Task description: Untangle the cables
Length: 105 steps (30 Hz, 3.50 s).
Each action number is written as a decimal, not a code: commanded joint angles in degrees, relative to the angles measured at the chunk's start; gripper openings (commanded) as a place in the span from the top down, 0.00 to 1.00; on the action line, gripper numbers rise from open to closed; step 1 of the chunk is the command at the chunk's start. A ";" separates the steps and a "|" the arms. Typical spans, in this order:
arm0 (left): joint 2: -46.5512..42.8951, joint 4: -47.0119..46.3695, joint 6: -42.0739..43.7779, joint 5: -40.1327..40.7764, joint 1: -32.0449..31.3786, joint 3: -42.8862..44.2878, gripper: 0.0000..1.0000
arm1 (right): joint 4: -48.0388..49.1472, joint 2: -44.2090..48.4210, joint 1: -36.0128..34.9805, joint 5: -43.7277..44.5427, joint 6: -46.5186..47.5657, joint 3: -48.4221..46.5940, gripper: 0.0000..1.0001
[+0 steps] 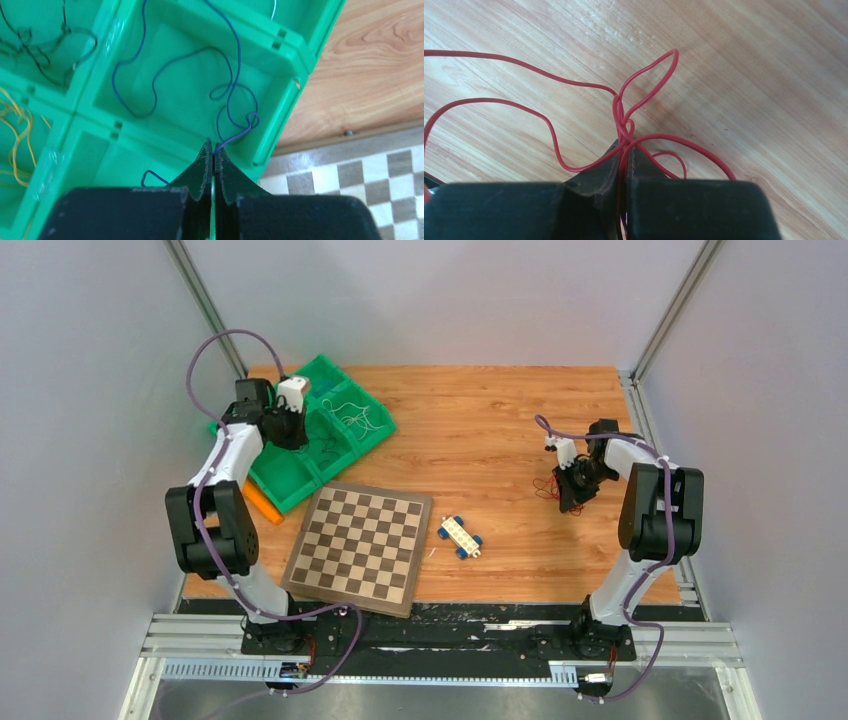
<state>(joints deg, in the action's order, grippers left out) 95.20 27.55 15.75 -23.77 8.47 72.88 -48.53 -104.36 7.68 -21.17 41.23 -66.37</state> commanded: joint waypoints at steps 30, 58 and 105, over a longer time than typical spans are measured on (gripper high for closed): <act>-3.17 4.16 9.30 -4.63 -7.53 10.62 0.01 | -7.28 13.34 -2.59 -23.71 1.39 -6.41 1.00; -12.44 -31.36 -21.14 -35.02 -45.28 -3.62 0.56 | -7.11 16.01 -29.63 -31.21 -5.49 -15.53 0.96; -30.48 -11.73 -31.37 -42.03 13.79 9.87 1.00 | -6.21 3.19 1.53 -18.35 4.51 -4.17 0.53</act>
<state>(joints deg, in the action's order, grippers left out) 68.47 4.80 -26.26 -61.87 20.10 85.54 -54.19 -104.07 9.30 -36.86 44.75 -68.20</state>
